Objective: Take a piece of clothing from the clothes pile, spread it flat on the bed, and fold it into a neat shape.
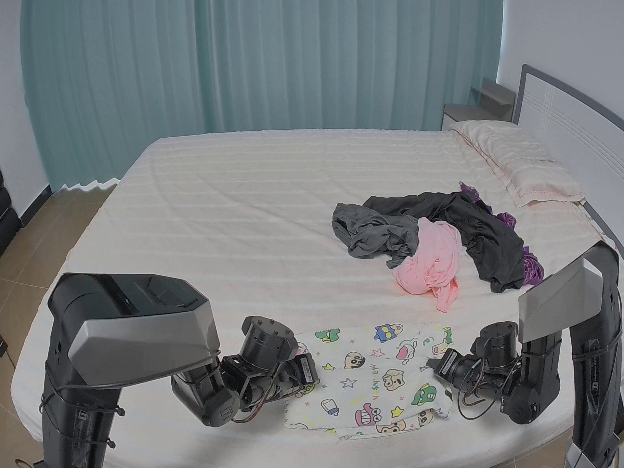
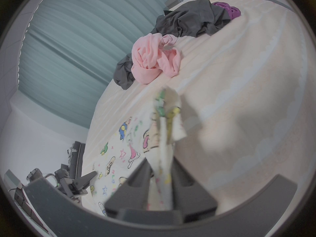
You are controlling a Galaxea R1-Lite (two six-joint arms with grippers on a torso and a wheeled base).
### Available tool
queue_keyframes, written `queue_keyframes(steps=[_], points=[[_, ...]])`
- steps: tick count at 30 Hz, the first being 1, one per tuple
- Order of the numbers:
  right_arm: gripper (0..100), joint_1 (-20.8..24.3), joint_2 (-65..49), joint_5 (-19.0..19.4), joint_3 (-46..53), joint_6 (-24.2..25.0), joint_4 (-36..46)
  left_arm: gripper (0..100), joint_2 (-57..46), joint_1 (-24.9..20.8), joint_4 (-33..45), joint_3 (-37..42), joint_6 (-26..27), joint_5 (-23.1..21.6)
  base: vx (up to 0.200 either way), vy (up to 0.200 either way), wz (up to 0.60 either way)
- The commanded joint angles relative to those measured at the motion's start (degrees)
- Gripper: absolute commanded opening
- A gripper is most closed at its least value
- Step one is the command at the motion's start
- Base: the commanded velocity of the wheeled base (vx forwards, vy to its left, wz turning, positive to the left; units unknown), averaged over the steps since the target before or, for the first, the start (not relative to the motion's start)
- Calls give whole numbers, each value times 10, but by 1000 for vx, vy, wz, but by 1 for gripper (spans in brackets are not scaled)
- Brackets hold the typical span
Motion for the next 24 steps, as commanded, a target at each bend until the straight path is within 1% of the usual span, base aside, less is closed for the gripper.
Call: queue_keyframes(steps=[1, 3, 7, 9, 10, 12, 13, 14, 15, 18, 24], points=[[100, 1, -2, 7, 16, -5, -9, 100, 1, 3, -5, 15, -1, -1, 0, 0, 0], [100, 0, -5, 11, 28, -20, -9, 100, 1, 10, -5, 18, -1, -1, 0, 0, 0], [100, -18, -14, 20, 57, -73, -10, 100, -4, 19, -11, 21, -7, -4, 0, 0, 0], [100, -31, -46, 35, 84, -103, -9, 100, -14, 30, -17, 25, -15, -15, 0, 0, 0], [100, -35, -58, 47, 96, -111, -9, 100, -18, 32, -19, 25, -22, -21, 0, 0, 0], [100, -44, -86, 106, 134, -138, -7, 100, -29, 40, -23, 25, -49, -54, 0, 0, 0], [100, -44, -86, 106, 134, -138, -7, 100, -29, 40, -23, 25, -49, -54, 0, 0, 0], [100, -45, -84, 144, 148, -154, -7, 100, -37, 49, -25, 25, -70, -77, 0, 0, 0], [100, -44, -68, 158, 153, -166, -7, 100, -43, 55, -26, 25, -87, -93, 0, 0, 0], [100, -39, -36, 157, 155, -181, -8, 100, -45, 56, -26, 25, -92, -98, 0, 0, 0], [100, -17, -15, 156, 155, -183, -7, 100, -41, 56, -26, 24, -90, -96, 0, 0, 0]])
